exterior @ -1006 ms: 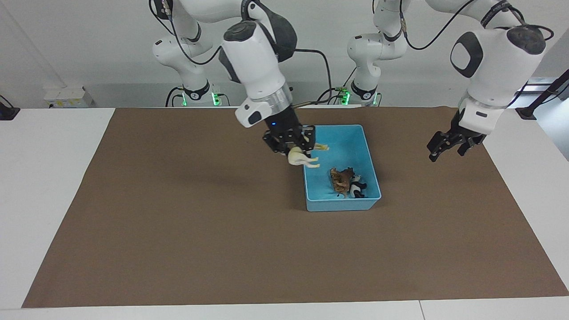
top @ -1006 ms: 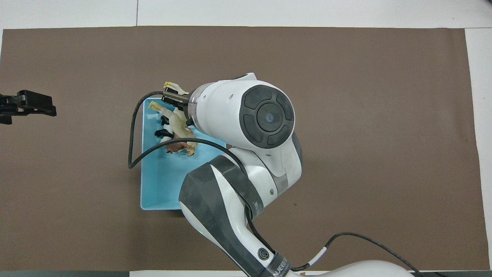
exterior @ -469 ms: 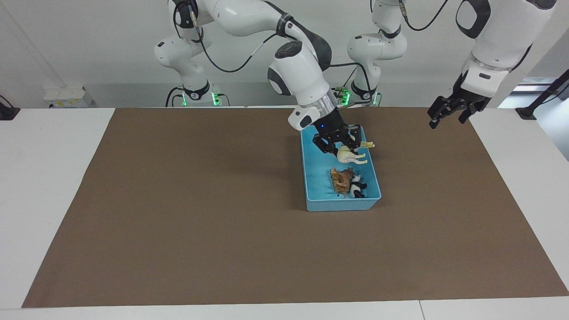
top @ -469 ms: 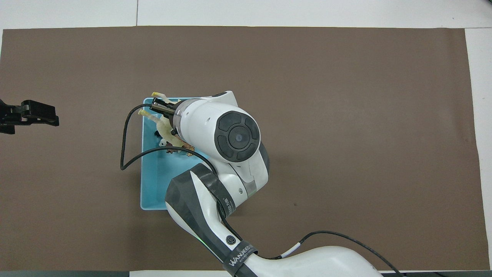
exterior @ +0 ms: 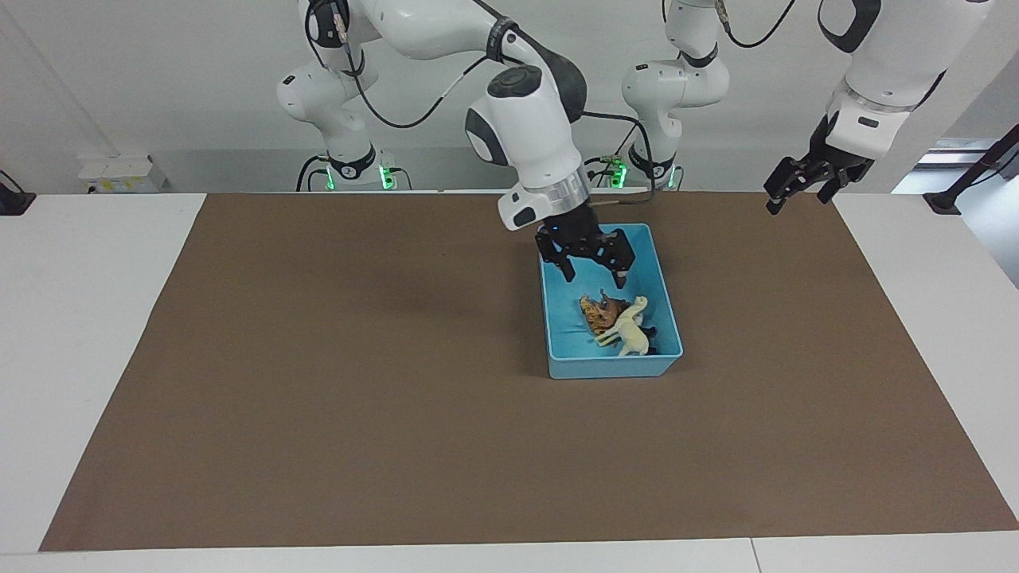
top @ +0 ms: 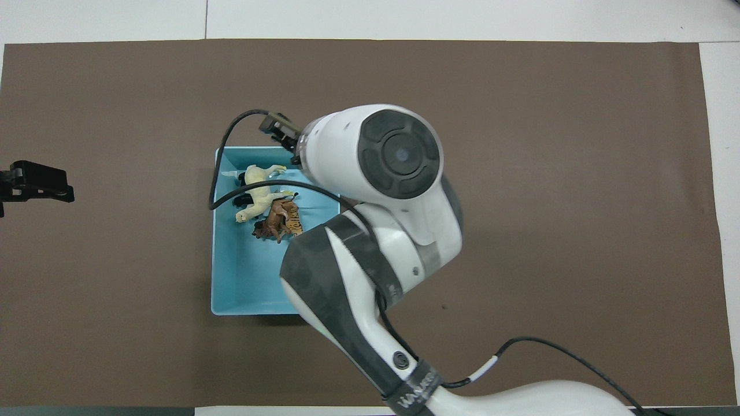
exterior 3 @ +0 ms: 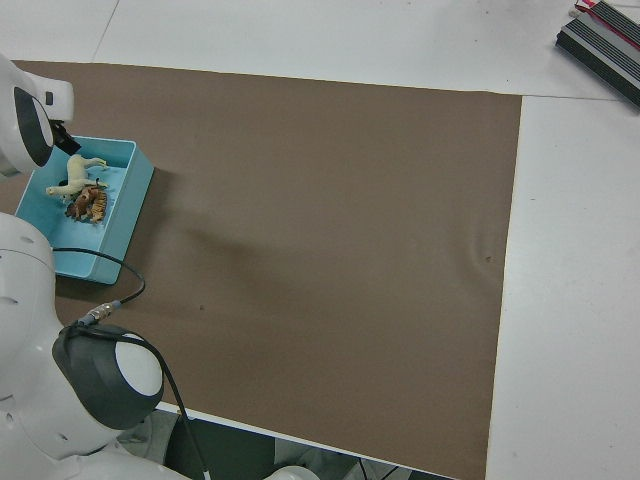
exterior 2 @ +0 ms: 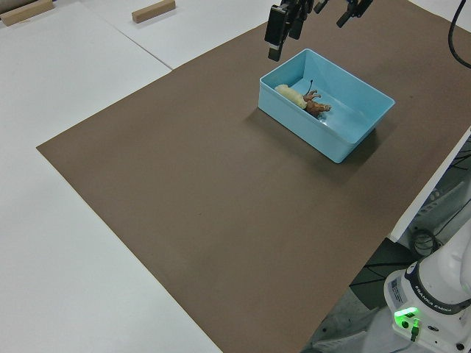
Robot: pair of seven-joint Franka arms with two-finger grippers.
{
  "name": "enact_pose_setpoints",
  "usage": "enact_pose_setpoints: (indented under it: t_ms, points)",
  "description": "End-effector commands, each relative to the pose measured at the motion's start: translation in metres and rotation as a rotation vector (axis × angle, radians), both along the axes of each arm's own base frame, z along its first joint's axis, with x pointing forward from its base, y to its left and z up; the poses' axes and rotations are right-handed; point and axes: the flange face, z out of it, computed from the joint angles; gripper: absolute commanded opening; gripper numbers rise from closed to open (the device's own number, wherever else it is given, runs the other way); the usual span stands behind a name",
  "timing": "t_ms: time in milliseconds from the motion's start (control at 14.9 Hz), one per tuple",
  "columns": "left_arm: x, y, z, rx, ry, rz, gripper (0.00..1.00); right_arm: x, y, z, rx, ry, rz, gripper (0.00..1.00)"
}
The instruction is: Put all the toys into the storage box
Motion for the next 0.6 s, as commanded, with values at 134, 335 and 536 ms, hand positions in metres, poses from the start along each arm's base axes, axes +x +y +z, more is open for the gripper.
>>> enact_pose_setpoints:
  t_ms: [134,335,536]
  points:
    - [-0.006,0.008,0.002,-0.006,0.018,-0.033,1.00,0.040,-0.162,0.028,-0.148,0.047,0.144,1.00]
    - [-0.005,0.007,0.003,-0.005,0.012,-0.038,1.00,0.063,-0.272,0.008,-0.249,0.023,0.431,1.00]
    - [-0.005,0.005,0.002,-0.005,0.013,-0.041,1.00,0.071,-0.366,-0.002,-0.382,0.009,0.588,1.00]
